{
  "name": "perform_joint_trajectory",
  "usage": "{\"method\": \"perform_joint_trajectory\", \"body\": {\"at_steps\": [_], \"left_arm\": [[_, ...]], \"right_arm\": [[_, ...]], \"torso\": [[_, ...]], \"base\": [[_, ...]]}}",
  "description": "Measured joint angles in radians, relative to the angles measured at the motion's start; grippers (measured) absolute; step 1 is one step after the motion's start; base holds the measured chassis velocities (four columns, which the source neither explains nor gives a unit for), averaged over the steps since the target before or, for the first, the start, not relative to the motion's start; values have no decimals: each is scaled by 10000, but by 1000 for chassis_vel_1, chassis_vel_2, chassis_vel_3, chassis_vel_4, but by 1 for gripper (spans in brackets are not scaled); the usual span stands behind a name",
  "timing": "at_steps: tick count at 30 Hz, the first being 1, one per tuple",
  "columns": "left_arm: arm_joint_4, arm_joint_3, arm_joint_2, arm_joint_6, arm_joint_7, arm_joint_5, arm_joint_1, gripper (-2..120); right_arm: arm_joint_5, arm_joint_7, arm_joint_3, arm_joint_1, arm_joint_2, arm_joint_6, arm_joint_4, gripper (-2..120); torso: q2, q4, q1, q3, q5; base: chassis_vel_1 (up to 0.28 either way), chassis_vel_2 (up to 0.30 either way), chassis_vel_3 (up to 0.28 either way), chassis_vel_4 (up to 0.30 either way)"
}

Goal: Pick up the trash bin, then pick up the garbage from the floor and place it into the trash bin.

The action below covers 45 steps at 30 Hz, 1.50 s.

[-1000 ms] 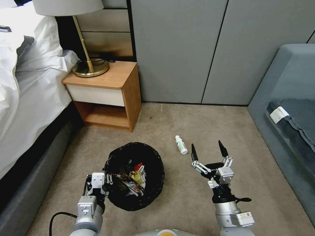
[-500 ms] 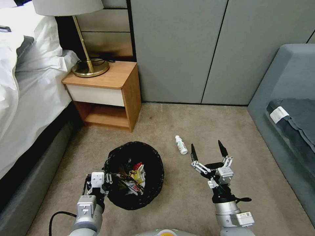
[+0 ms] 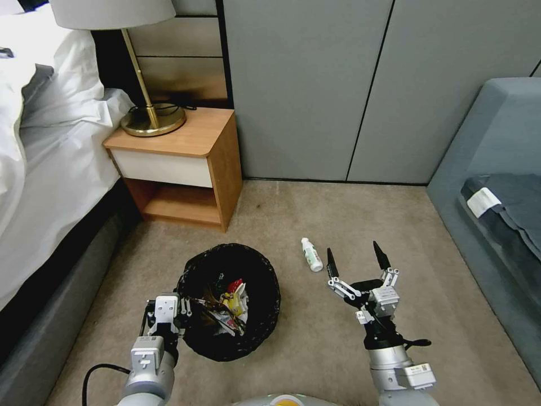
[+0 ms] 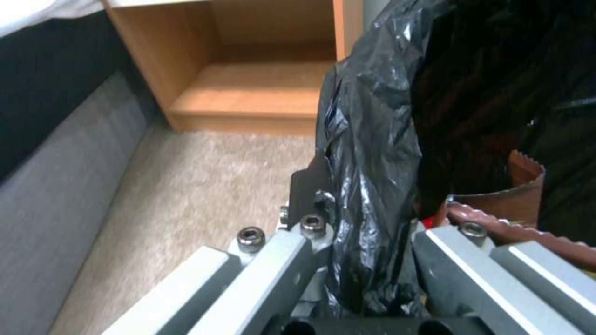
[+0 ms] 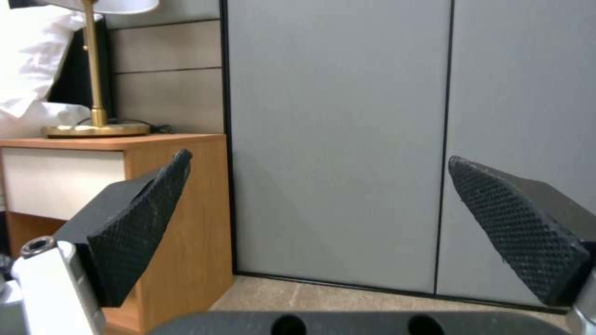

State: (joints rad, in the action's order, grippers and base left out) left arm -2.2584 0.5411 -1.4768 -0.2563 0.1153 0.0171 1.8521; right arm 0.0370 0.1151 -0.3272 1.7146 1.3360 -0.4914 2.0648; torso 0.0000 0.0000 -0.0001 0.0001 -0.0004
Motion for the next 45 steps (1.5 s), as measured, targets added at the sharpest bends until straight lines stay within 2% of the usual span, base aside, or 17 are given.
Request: {"method": "perform_joint_trajectory", "body": {"at_steps": [18, 26, 32, 34, 36, 37, 39, 40, 43, 45], "left_arm": [[-71, -30, -35, 11, -1, 32, 52, 1], [-72, -2, -11, 11, -4, 15, 26, 1], [-71, -26, -34, 0, 22, 18, 19, 1], [-70, -29, -37, -4, 27, 21, 19, 1], [-71, -38, -57, -15, 37, 39, 25, 1], [-71, -38, -57, -15, 37, 39, 25, 1], [-71, -29, -81, -18, 55, 51, 27, 1], [-71, -29, -81, -18, 55, 51, 27, 1], [-71, -56, -150, -18, 81, 103, 30, 1], [-71, -67, -166, -19, 83, 118, 36, 1]], "right_arm": [[-61, -103, 6, -74, 4, -331, -87, 100], [-11, -64, -19, -686, -97, 201, -92, 100], [169, 199, 244, -1983, -427, 1976, -192, 100], [211, 278, 297, -2098, -453, 2172, -219, 100], [537, 560, 535, -2521, -614, 3082, -316, 100], [537, 560, 535, -2521, -614, 3082, -316, 100], [1052, 647, 655, -2741, -779, 4159, -319, 100], [1052, 647, 655, -2741, -779, 4159, -319, 100], [1812, 708, 791, -2986, -909, 5705, -389, 100], [1990, 711, 819, -3052, -910, 6040, -469, 100]], "torso": [[0, 0, 0, -1, 3], [-1, -1, 0, -1, 3], [0, 1, 1, 0, 4], [0, 1, 1, 0, 5], [-1, 1, 1, -1, 5], [-1, 1, 1, -1, 5], [0, 0, 1, 0, 4], [0, 0, 1, 0, 4], [0, 1, 1, 0, 3], [0, 0, 1, 0, 5]], "base": [[-55, 54, 56, -51], [0, 0, 0, 0], [0, 0, 0, 0], [0, 0, 0, 0], [0, 0, 0, 0], [0, 0, 0, 0], [0, 0, 0, 0], [0, 0, 0, 0], [0, 0, 0, 0], [0, 0, 0, 0]]}}
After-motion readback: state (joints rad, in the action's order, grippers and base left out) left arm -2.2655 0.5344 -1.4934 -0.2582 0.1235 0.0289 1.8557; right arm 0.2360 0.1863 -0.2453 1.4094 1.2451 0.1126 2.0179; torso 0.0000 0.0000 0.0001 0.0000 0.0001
